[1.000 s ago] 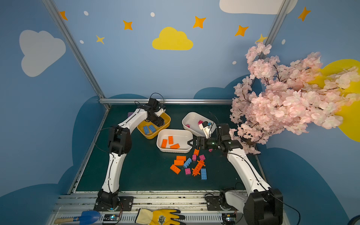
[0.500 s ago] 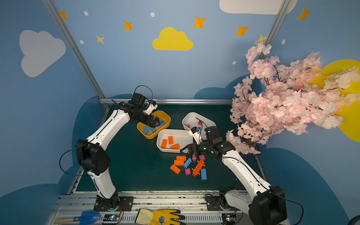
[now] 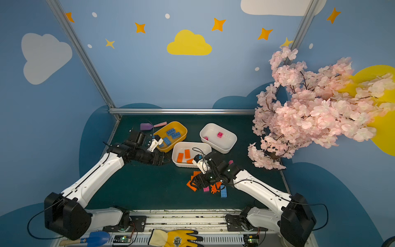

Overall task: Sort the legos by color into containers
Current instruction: 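Draw the left gripper back while the right gripper reaches to an orange brick, then grasp the orange brick with the right gripper and lift it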

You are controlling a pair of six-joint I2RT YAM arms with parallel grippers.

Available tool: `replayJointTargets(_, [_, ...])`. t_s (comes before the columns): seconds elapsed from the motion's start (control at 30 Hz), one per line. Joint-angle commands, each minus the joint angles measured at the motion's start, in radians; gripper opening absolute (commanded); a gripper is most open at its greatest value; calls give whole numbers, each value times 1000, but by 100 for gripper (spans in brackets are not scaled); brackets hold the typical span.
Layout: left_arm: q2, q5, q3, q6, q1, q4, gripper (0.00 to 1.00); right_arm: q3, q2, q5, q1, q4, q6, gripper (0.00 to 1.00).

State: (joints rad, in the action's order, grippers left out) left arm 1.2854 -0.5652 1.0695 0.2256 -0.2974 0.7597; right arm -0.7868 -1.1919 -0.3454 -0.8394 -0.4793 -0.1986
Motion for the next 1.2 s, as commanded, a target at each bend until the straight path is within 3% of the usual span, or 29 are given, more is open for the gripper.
replayJointTargets(0.0, [-30, -60, -25, 29, 31, -20, 100, 13, -53, 105, -55, 3, -5, 84])
replayJointTargets(0.63, [-68, -86, -68, 25, 142, 7, 100, -216, -454, 299, -166, -172, 71, 63])
replayJointTargets(0.87, [-66, -81, -77, 15, 147, 12, 100, -237, -513, 368, -187, -162, 79, 54])
replayJointTargets(1.17, [-66, -72, -95, 8, 150, 12, 100, -266, -567, 439, -234, -181, 84, 36])
